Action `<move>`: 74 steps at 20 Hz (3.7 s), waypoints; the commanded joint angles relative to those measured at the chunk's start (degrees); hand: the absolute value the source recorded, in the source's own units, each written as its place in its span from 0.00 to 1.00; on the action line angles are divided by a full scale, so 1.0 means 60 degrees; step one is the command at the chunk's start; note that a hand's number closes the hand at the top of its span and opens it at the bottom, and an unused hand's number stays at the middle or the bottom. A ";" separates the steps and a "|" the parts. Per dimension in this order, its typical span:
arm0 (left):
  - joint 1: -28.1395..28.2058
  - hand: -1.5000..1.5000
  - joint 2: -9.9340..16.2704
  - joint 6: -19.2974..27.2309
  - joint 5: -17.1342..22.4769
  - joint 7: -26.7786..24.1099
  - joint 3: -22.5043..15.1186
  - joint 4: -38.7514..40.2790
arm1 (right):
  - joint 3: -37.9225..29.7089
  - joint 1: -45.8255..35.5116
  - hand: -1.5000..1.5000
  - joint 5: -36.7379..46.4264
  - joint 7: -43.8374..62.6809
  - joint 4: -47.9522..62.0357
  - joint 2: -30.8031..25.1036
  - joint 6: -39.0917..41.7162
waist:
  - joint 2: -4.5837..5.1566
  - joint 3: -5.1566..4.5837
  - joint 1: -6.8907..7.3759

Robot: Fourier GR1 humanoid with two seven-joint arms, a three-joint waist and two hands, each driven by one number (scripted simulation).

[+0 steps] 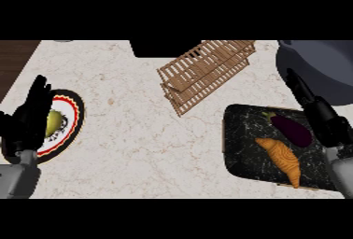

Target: Pick the eggplant from the tray and place it in the tiered shelf

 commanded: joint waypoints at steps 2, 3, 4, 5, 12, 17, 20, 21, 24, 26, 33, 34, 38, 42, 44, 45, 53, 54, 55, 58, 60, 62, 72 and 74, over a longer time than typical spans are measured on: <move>0.0340 0.50 0.0041 -0.0630 0.0225 0.0609 -0.0135 0.0229 | -0.0836 -0.0649 1.00 -0.0521 -0.1464 0.1130 -0.0859 0.1825 | 0.0180 -0.0066 0.0057; 0.0799 0.50 -0.0219 -0.0550 0.0055 0.0654 -0.0585 -0.0085 | -0.1400 -0.1290 1.00 -0.1060 -0.1360 0.1368 -0.1537 0.2539 | 0.0193 -0.0056 0.0225; 0.0676 0.50 -0.0495 -0.0579 0.0094 0.0663 -0.0714 0.0511 | -0.1512 -0.1437 1.00 -0.1261 -0.1798 0.1471 -0.1965 0.3257 | 0.0276 -0.0055 0.0155; 0.0427 0.50 -0.0507 -0.0609 0.0073 0.1210 -0.0942 0.0596 | -0.1662 -0.1701 1.00 -0.1380 -0.2159 0.1729 -0.2284 0.3774 | 0.0347 -0.0033 0.0163; 0.0632 0.50 -0.0831 -0.1419 0.0481 0.1735 -0.1407 0.0860 | -0.1510 -0.2149 0.00 0.0007 -0.3081 0.5729 -0.3302 0.4822 | 0.0442 -0.0019 0.0589; 0.0718 0.50 -0.1019 -0.1204 0.0390 0.1858 -0.1459 0.0817 | -0.0865 -0.2759 0.00 0.0862 -0.5117 0.6601 -0.4185 0.7121 | 0.0336 -0.0034 0.0498; 0.0708 0.50 -0.0996 -0.1206 0.0297 0.1712 -0.1391 0.0890 | -0.0165 -0.3252 0.00 0.1668 -0.5542 0.6739 -0.4256 0.7832 | 0.0286 -0.0050 0.0428; 0.0727 0.50 -0.0852 -0.1225 0.0476 0.2255 -0.1374 0.0431 | -0.0226 -0.3447 0.00 0.1537 -0.5607 0.6868 -0.4781 0.8502 | 0.0270 -0.0041 0.0498; 0.0910 0.50 -0.0878 -0.1359 0.0422 0.1795 -0.1236 0.0867 | 0.0196 -0.4071 0.00 0.1862 -0.5448 0.6844 -0.4630 0.8753 | 0.0261 -0.0063 0.0414; 0.0905 0.50 -0.1038 -0.1242 0.0201 0.1641 -0.1372 0.1039 | 0.0602 -0.4327 0.00 0.2148 -0.5152 0.6335 -0.4908 0.9048 | 0.0221 -0.0073 0.0283; 0.1069 0.50 -0.1265 -0.1079 0.0033 0.1585 -0.1107 0.1099 | 0.0870 -0.4753 0.00 0.2554 -0.1851 0.4779 -0.3179 0.7632 | 0.0134 -0.0086 -0.0015; 0.1353 0.50 -0.1115 -0.1181 0.0093 0.1935 -0.1170 0.0439 | 0.0727 -0.4738 0.00 0.2485 -0.1403 0.4353 -0.3352 0.7825 | 0.0112 -0.0085 -0.0030; 0.1113 0.50 -0.0986 -0.1181 0.0140 0.2245 -0.0919 0.0264 | 0.0861 -0.4306 0.00 0.2965 0.0168 0.3379 -0.2367 0.6563 | 0.0095 -0.0085 -0.0085; 0.1308 0.50 -0.0992 -0.1683 0.0060 0.1515 -0.0630 0.0969 | 0.0785 -0.3901 0.00 0.3675 0.0363 0.3227 -0.2261 0.6666 | 0.0134 -0.0083 -0.0062; 0.1326 0.50 -0.1408 -0.1129 -0.0236 0.2047 -0.1034 0.0479 | 0.0942 -0.3964 0.00 0.3776 0.1209 0.2786 -0.1741 0.6766 | 0.0122 -0.0082 -0.0066; 0.1075 0.50 -0.1435 -0.1164 -0.0228 0.1906 -0.0922 0.0675 | 0.1022 -0.3777 0.00 0.4025 0.1079 0.2677 -0.2066 0.6911 | 0.0125 -0.0082 -0.0093; 0.1562 0.50 -0.1415 -0.1387 -0.0256 0.2333 -0.0711 0.0058 | 0.1021 -0.2808 0.00 0.5348 0.1207 0.1769 -0.1983 0.7009 | 0.0126 -0.0078 -0.0055; 0.0809 0.50 -0.0980 -0.1941 0.0092 0.2346 -0.0145 0.0772 | 0.1061 -0.3146 0.00 0.5695 0.1459 0.2367 -0.1314 0.6529 | 0.0151 -0.0079 -0.0030; 0.1656 0.50 -0.1207 -0.1651 -0.0172 0.2417 -0.0447 -0.0292 | 0.0641 -0.2966 0.00 0.5595 0.1476 0.2108 -0.1604 0.7026 | 0.0130 -0.0077 -0.0022; 0.1361 0.50 -0.1469 -0.1701 -0.0434 0.1977 -0.0471 0.0495 | 0.0811 -0.2895 0.00 0.6338 0.1744 0.2148 -0.0855 0.6200 | 0.0142 -0.0078 -0.0022; 0.1470 0.50 -0.1349 -0.1958 -0.0341 0.2040 -0.0191 0.0444 | 0.0486 -0.2721 0.00 0.6524 0.1768 0.1710 -0.0950 0.6621 | 0.0136 -0.0079 -0.0033; 0.0801 0.50 -0.1445 -0.1898 -0.0308 0.2344 0.0015 0.0906 | 0.0290 -0.2102 0.00 0.6762 0.1337 0.1422 -0.1115 0.6376 | 0.0137 -0.0079 -0.0079; 0.1560 0.50 -0.1727 -0.2008 -0.0684 0.2380 0.0085 -0.0138 | 0.0033 -0.2044 0.00 0.8524 0.0717 0.2628 -0.0149 0.5595 | 0.0144 -0.0076 -0.0002; 0.1271 0.50 -0.2065 -0.1724 -0.1049 0.2400 -0.0146 0.0391 | 0.0140 -0.1470 0.00 0.8790 0.1197 0.1798 0.0115 0.5313 | 0.0137 -0.0077 -0.0056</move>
